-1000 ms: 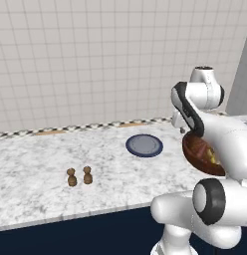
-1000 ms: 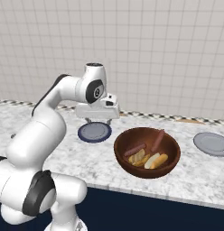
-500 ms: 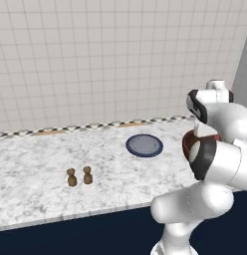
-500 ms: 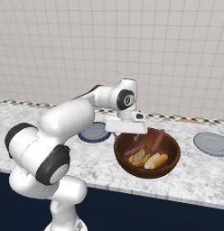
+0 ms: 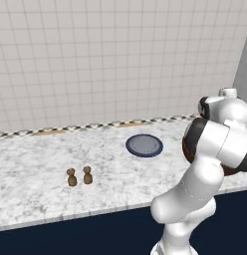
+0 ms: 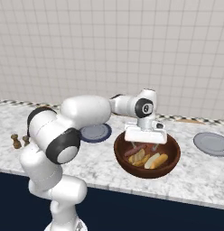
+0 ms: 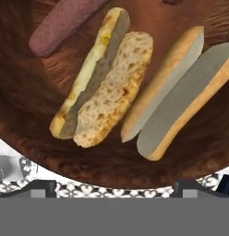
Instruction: Place one bun and one sausage from the bowl on each plate.
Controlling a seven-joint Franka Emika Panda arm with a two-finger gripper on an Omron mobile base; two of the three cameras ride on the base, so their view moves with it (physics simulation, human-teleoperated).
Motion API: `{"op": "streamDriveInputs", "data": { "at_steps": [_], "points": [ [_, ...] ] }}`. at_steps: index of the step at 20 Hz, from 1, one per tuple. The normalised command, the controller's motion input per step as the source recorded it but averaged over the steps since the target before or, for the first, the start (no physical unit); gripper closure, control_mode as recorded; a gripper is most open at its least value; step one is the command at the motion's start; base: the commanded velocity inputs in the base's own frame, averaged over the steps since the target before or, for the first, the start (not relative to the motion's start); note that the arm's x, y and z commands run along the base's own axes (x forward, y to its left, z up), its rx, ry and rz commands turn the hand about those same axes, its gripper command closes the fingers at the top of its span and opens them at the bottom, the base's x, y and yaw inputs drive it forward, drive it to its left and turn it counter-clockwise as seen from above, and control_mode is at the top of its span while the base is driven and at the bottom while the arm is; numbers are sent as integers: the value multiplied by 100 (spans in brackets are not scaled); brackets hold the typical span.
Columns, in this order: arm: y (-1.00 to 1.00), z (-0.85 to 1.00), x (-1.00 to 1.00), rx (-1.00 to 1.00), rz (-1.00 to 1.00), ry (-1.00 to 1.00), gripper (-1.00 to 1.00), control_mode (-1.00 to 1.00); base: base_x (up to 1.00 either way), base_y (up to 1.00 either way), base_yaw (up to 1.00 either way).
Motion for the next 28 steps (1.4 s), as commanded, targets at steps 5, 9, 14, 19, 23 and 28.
{"op": "streamDriveInputs", "data": {
  "at_steps": [5,9,14,19,23,28],
  "points": [
    [12,-24,-4,2,5,2,-100,-100,0,0,0],
    [49,-4,-3,5,12,-1,-100,-100,0,0,0],
    [5,-45,1,5,4,0,-100,-100,0,0,0],
    [-6,-1,15,19,1,0,-100,-100,0,0,0],
    [-2,-4,0,14,4,1,-100,-100,0,0,0],
    [0,-8,-3,9,1,0,-100,-100,0,0,0]
  ]
}}
